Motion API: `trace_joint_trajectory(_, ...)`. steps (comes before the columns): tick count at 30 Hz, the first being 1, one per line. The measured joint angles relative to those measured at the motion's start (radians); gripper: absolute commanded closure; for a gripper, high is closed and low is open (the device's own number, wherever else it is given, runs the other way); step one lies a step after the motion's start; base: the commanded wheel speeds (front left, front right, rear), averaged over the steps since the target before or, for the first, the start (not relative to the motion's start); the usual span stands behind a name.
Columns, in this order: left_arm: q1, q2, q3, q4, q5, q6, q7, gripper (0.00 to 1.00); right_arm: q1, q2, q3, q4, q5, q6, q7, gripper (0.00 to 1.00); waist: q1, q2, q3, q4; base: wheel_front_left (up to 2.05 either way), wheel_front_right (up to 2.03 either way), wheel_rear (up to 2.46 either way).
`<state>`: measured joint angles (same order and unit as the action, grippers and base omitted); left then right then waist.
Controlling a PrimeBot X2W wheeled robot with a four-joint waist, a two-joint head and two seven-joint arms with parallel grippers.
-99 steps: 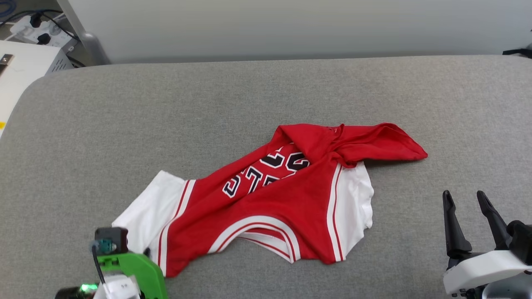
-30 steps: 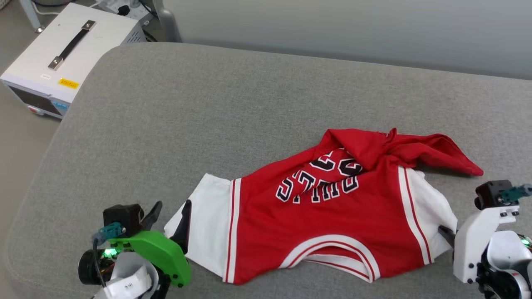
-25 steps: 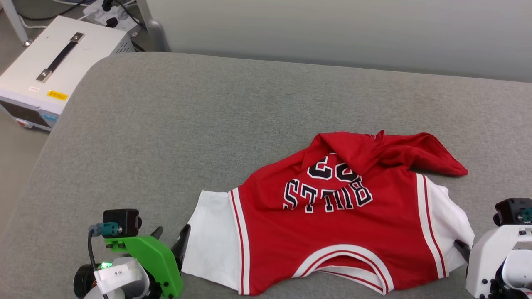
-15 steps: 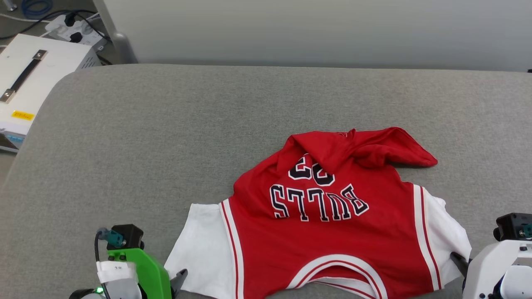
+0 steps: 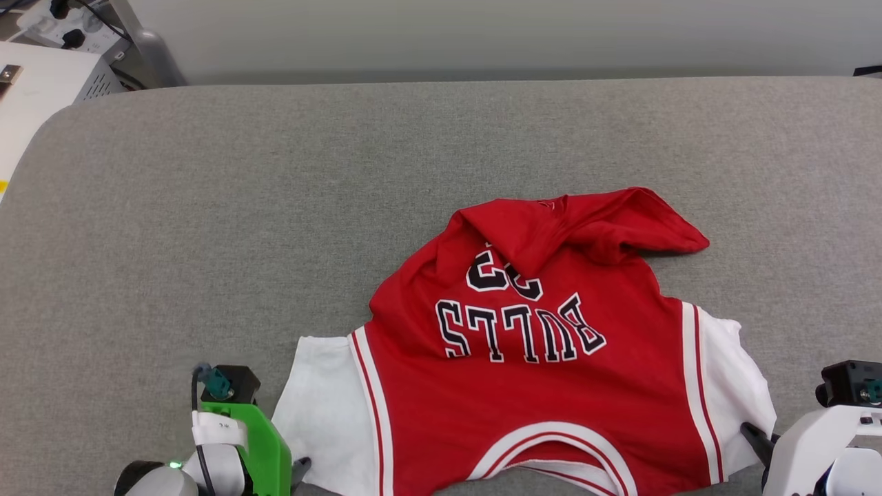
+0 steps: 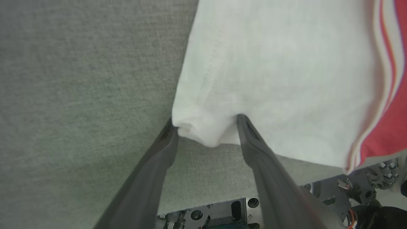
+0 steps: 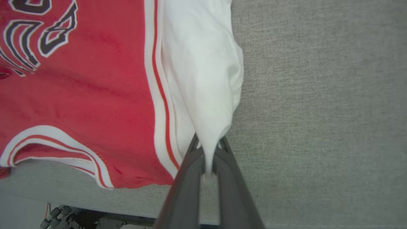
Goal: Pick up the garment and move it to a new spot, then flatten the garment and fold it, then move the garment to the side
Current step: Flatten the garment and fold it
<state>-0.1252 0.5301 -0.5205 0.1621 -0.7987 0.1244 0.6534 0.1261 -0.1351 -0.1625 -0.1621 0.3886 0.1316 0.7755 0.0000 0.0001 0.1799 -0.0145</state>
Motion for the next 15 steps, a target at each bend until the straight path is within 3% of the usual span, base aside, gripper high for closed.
trace_joint_trajectory(1,-0.006,0.000,-0.005,0.006,0.006,-0.007,-0.002,0.99,0.000,0.001,-0.001,0.000,0.000,0.000,0.000,1.00,0.0000,0.0000,0.003,-0.001,0.00,0.00,0.00)
trace_joint_trajectory(8,-0.030,-0.031,-0.018,0.049,0.028,-0.027,-0.075,1.00,0.000,0.005,-0.014,0.002,-0.001,0.000,0.002,1.00,0.0000,0.0000,-0.001,0.005,0.00,0.00,0.00)
trace_joint_trajectory(15,-0.026,-0.034,0.013,-0.036,0.089,0.039,-0.195,1.00,-0.005,0.007,-0.022,-0.016,-0.007,0.000,-0.030,1.00,0.0000,-0.0001,-0.043,0.015,0.00,0.00,0.00)
